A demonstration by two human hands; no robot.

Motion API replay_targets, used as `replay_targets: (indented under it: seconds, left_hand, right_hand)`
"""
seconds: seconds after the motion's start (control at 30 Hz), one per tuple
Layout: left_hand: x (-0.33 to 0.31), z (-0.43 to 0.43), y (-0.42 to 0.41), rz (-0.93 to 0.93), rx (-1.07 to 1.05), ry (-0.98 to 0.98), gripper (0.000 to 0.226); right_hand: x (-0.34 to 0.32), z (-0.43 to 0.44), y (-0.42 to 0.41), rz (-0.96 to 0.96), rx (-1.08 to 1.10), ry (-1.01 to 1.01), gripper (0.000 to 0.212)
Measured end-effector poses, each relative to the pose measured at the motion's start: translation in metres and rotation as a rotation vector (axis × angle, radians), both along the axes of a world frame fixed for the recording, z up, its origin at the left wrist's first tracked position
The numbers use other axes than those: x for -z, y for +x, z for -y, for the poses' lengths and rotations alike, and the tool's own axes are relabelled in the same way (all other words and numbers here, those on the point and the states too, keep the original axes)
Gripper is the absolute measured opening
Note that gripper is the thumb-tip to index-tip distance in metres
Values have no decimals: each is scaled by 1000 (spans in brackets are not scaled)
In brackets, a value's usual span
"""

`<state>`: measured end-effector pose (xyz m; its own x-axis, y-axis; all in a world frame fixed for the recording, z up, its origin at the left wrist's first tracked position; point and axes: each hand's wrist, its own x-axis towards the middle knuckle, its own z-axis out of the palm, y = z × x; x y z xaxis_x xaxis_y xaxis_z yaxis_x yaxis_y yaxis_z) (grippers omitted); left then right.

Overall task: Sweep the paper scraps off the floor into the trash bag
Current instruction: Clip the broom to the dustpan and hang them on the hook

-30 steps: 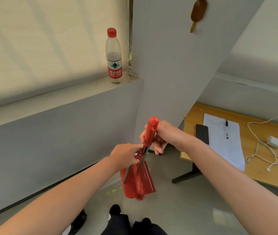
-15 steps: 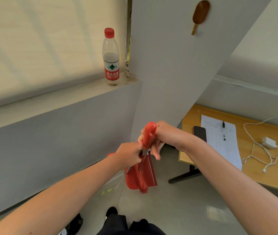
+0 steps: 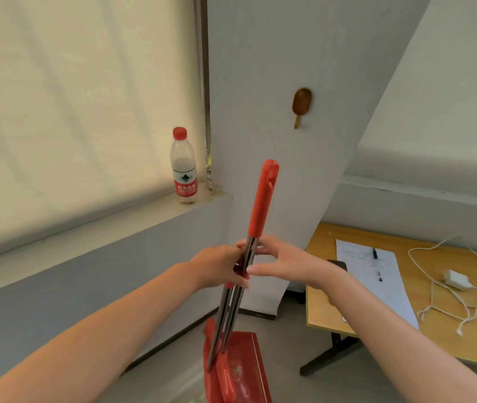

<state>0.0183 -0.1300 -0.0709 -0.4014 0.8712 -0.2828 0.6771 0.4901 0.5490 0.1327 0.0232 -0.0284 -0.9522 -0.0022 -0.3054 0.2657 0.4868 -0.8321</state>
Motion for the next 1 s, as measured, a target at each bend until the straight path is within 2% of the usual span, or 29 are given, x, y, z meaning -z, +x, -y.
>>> replay_targets:
  seconds: [0.1,0.2,0.33,0.47,0.53,0.67,0.77,1.0]
  left_hand:
    - [-30,-9,-5,-22,5,-1,25]
    - [-56,-17,-8,-88,-32,43,30]
    - [-81,-32,-8,-296,-84,93,46]
    - [-83,-53,-5,-541,-152,111,52]
    - [-76,-62,-4,-586,-191,146,51]
    - [-69,-74,-9,-538,-236,257,43]
    - [-66,-82,-20,-354,-228,341,39]
    - [-47,-115,-47,-185,-218,341,33]
  right_hand:
    - [-9,4,-7,-183,146,14,32]
    - [-17,5,-12,-315,315,-60,21]
    - [-34,4,-19,-401,473,-131,18]
    - [-41,-5,-26,-490,639,-101,17]
    - [-41,-6,-27,-520,693,-97,17]
    - [-44,-11,-36,-524,800,-130,22]
    - [-47,-16,-45,-490,832,-200,30]
    - [-29,-39,-73,-456,874,-162,30]
